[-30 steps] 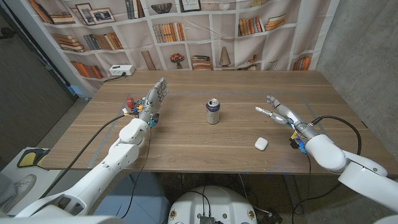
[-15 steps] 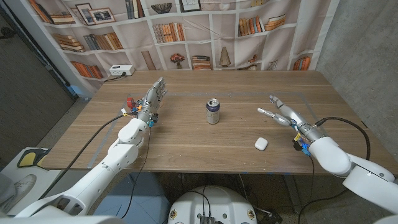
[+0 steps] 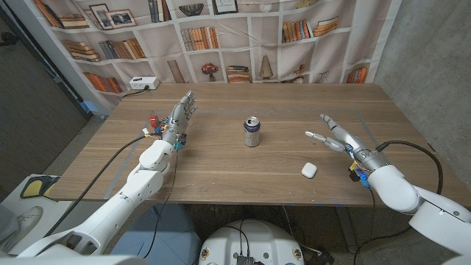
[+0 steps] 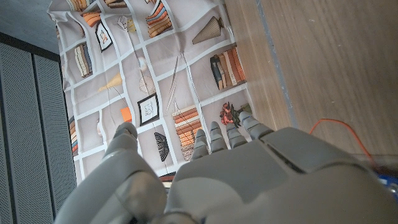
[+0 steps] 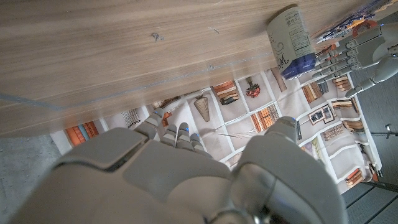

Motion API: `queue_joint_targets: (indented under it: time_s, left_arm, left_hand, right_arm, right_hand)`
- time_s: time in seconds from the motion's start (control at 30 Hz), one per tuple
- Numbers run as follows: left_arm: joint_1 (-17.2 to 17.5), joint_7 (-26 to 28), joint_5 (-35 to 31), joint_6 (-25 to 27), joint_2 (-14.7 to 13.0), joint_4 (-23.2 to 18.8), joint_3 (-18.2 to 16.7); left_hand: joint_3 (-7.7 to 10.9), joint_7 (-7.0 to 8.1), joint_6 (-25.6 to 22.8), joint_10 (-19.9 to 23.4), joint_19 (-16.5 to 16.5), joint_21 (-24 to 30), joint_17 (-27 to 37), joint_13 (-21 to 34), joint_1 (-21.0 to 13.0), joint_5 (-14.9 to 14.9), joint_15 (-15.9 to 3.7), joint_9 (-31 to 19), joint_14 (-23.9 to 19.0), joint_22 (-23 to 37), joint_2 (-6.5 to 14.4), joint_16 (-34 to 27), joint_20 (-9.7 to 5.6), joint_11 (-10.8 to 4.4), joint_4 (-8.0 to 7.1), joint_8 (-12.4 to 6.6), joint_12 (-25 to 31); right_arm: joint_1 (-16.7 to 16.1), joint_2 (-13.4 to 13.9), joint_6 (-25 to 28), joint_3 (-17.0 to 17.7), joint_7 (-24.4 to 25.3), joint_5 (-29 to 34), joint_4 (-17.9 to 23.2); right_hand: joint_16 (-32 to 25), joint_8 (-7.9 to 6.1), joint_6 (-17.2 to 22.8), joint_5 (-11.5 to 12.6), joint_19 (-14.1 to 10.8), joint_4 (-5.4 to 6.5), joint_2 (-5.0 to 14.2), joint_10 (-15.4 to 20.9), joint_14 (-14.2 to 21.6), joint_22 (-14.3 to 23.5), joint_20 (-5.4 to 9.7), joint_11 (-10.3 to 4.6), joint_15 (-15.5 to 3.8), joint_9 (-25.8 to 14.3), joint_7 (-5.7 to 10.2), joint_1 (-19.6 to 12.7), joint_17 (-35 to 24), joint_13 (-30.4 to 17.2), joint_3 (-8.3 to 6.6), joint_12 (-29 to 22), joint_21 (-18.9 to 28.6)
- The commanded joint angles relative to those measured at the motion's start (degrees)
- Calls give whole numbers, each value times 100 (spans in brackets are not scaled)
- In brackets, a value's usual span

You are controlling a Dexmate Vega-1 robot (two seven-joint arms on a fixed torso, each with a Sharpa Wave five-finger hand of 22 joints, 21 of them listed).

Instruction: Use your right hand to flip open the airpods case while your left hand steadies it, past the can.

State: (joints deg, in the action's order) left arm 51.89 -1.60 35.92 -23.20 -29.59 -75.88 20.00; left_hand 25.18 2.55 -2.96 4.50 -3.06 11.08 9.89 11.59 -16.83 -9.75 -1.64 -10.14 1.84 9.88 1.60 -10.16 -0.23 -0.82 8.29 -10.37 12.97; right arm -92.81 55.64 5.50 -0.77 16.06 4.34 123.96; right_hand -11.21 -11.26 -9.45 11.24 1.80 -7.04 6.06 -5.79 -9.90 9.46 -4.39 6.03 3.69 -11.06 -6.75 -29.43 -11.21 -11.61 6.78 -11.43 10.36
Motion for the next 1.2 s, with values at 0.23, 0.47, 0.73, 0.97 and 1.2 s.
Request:
queue_joint_targets:
  time_s: [0.23,0.47,0.73,0.97,1.2]
  left_arm:
    - [-2,25,-40,88,-42,-81,35]
    - [-11,-2,-21,90,-39,-64,35]
    - [-14,8,-38,100,-42,-74,45]
    - [14,53,-55,153,-88,-164,34]
    - [36,76,-51,196,-115,-216,26]
  left_hand:
    - [-11,-47,-90,81,-2,-4,15,11,-21,-35,-14,-11,67,13,36,-3,-50,19,-15,-59,23]
    - [-15,-57,-119,155,-160,46,12,12,-33,-37,8,-10,3,7,48,-31,39,29,-10,-58,46]
    - [-17,-52,-125,139,-106,18,12,12,-39,-38,15,-9,22,7,53,-22,25,23,-8,-54,37]
    - [-20,-47,-124,136,-76,4,12,12,-42,-38,14,-9,28,7,56,-21,25,21,-8,-50,33]
    - [-25,-36,-129,140,-28,-15,12,12,-42,-36,9,-9,34,8,57,-19,35,20,-8,-48,32]
  right_arm:
    - [-262,-172,132,102,-114,521,164]
    - [-381,-167,191,219,-229,660,275]
    - [-455,-127,418,284,-412,910,450]
    - [-471,-166,523,281,-500,1036,517]
    - [-484,-69,790,253,-667,1267,649]
  right_hand:
    - [15,-12,-54,-16,38,-48,-1,-37,-423,18,-14,-2,-23,-25,-29,-69,-6,-6,-17,13,3]
    - [30,26,-192,-21,130,-59,11,-215,-517,21,-84,-78,-46,-27,120,-110,-11,-12,-50,44,-8]
    - [27,40,-265,-22,173,-69,21,-223,-547,22,-83,-135,-77,-29,178,-143,-14,-19,-73,26,-10]
    - [22,30,-280,-24,199,-81,28,-130,-566,22,-77,-197,-122,-31,203,-179,-16,-28,-95,-26,-6]
    - [12,21,-290,-27,226,-92,33,-18,-570,22,-93,-209,-133,-32,206,-212,-17,-37,-116,-77,-6]
